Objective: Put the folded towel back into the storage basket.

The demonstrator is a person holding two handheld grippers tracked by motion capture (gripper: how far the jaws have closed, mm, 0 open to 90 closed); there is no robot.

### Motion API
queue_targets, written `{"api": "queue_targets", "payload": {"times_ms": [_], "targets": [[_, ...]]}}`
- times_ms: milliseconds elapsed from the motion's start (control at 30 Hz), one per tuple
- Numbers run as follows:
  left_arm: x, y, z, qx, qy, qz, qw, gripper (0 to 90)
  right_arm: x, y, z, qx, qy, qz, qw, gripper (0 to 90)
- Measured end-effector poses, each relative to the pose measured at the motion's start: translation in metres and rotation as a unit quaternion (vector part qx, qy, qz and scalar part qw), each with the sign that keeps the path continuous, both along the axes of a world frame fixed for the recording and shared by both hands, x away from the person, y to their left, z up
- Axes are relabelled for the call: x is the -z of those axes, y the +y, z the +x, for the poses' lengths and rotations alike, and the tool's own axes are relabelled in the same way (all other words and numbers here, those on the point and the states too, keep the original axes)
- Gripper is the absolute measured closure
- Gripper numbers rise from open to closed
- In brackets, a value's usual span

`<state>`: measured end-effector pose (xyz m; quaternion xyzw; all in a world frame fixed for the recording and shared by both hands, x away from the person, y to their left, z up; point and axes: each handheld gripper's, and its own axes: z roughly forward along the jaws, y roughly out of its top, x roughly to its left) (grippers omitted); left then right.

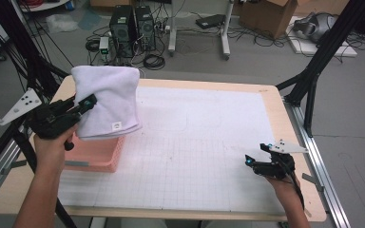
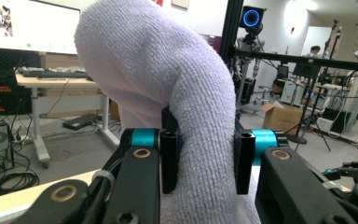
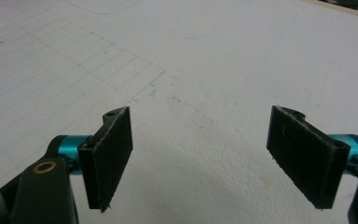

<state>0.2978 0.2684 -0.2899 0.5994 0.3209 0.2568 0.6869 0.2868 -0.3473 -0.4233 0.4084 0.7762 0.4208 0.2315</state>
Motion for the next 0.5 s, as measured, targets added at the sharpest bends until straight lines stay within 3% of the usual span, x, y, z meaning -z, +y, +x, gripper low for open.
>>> {"api": "queue_targets", "payload": {"times_ms": [300,500], "targets": [[0.002,0.025,0.006,-0.015,0.008,-0.009,0.9998,71.6,0.000,0.002,0.000,-0.001,0.004,-0.002,1.0000,21.8],[0.013,0.041,0.010,-0.021,0.022,-0.015,0.9994,71.6,0.001,0.003,0.000,-0.003,0.002,-0.009,1.0000,21.8]]}}
